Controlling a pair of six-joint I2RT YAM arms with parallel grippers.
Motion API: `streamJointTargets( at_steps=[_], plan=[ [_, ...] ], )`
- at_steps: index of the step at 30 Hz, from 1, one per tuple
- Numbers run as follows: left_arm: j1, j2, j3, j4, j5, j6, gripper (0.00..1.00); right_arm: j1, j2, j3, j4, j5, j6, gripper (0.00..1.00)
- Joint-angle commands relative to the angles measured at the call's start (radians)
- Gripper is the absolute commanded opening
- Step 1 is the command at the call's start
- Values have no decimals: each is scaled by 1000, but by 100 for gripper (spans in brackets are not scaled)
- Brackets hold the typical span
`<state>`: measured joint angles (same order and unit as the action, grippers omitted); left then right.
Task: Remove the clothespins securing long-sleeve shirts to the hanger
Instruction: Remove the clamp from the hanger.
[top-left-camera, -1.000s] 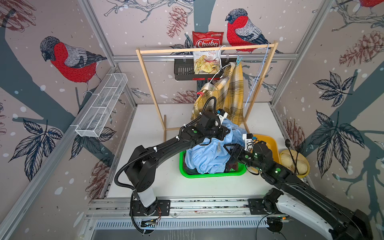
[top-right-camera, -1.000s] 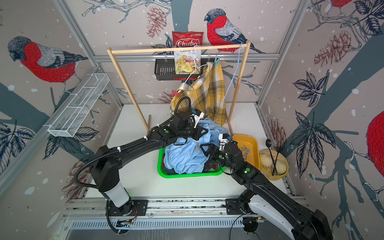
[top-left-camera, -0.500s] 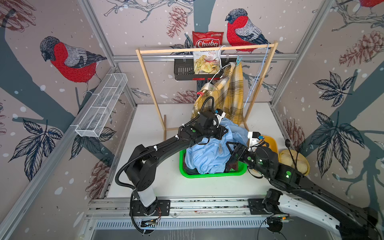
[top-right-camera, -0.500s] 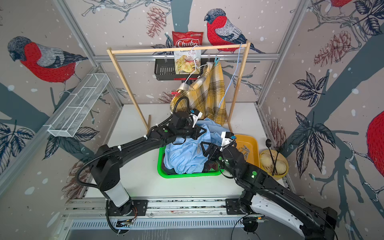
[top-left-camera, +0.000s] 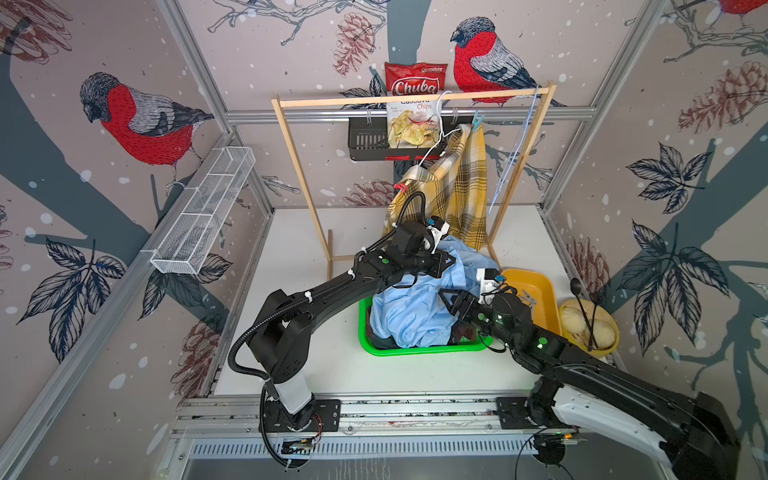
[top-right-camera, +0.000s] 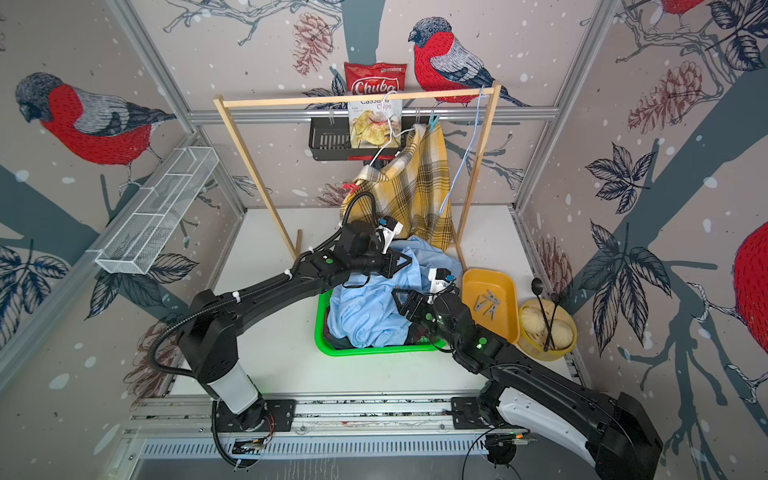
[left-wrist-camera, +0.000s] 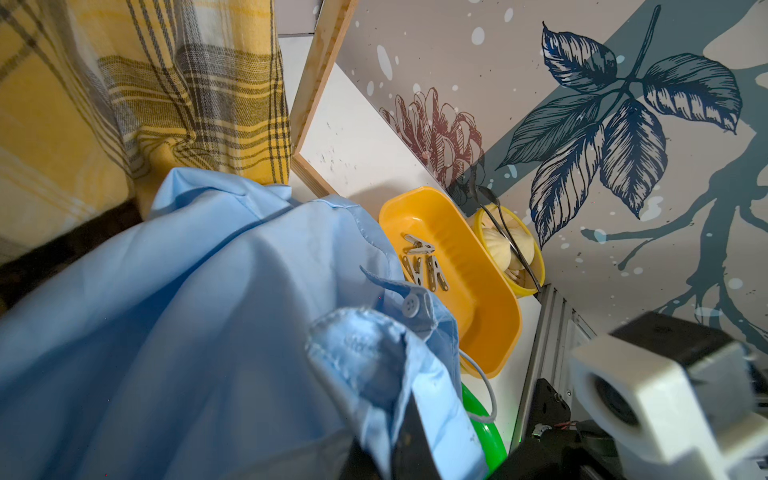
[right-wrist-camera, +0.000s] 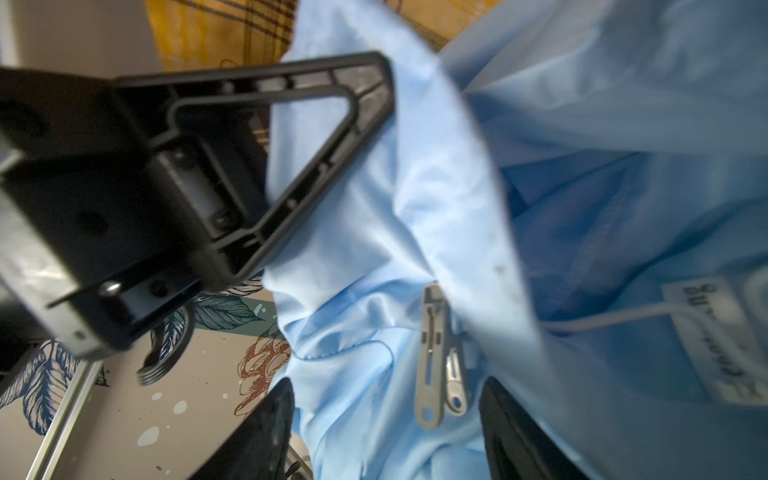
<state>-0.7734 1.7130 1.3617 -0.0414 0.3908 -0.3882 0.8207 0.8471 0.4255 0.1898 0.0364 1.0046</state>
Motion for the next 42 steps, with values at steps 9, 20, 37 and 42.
streamJointTargets(
  at_steps=[9, 20, 37, 42],
  plan=[
    [13, 2, 2, 66, 31, -17, 0, -72, 7, -129, 334, -190, 11, 64],
    [13, 1, -1, 72, 39, -20, 0, -76, 155, -142, 463, -234, 12, 62],
    [19, 1, -10, 80, 48, -24, 0, -123, 302, -181, 762, -355, 91, 64],
    [19, 3, -13, 84, 51, -26, 0, -119, 353, -174, 826, -390, 112, 63]
  ],
)
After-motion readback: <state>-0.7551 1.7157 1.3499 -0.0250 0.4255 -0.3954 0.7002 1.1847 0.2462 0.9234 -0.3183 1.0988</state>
